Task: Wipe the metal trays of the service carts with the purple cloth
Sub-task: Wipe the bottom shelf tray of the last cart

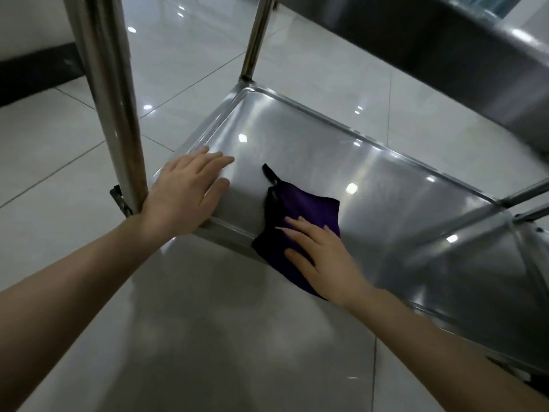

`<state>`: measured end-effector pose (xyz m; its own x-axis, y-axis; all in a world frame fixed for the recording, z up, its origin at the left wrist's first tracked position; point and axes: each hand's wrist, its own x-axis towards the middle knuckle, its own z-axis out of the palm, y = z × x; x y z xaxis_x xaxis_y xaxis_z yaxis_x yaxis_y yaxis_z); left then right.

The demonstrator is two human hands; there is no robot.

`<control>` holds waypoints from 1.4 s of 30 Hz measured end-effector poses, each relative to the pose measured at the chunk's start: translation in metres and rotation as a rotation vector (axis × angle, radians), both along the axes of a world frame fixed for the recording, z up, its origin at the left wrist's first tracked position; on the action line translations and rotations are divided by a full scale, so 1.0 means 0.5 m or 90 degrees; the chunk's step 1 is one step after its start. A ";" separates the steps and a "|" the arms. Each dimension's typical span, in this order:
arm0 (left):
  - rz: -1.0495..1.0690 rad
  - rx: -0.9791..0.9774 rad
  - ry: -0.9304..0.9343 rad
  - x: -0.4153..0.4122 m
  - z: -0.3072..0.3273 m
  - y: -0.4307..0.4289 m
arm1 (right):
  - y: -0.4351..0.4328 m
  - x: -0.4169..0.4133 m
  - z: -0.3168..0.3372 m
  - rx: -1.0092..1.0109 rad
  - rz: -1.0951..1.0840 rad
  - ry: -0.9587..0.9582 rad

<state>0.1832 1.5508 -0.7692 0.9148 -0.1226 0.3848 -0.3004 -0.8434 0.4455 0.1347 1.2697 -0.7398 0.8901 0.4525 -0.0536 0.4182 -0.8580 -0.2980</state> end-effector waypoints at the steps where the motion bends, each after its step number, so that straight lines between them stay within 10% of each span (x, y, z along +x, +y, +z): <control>1: 0.001 0.022 0.003 0.002 -0.001 0.001 | 0.033 0.004 -0.005 -0.002 -0.020 -0.016; 6: 0.017 0.053 0.082 0.013 0.008 0.005 | 0.196 0.016 -0.027 0.006 0.062 -0.040; 15: -0.049 0.196 0.095 -0.028 0.037 -0.020 | -0.229 -0.135 0.011 -0.054 -0.085 -0.092; 25: -0.184 0.156 0.083 -0.059 0.051 -0.302 | -0.187 -0.132 -0.024 -0.004 -0.101 -0.140; 34: -0.241 0.178 0.105 -0.127 0.044 -0.406 | -0.573 -0.267 0.007 -0.065 -0.465 -0.168; 42: -0.295 0.186 0.119 -0.134 0.052 -0.610 | -0.417 -0.222 -0.032 0.007 -0.292 -0.187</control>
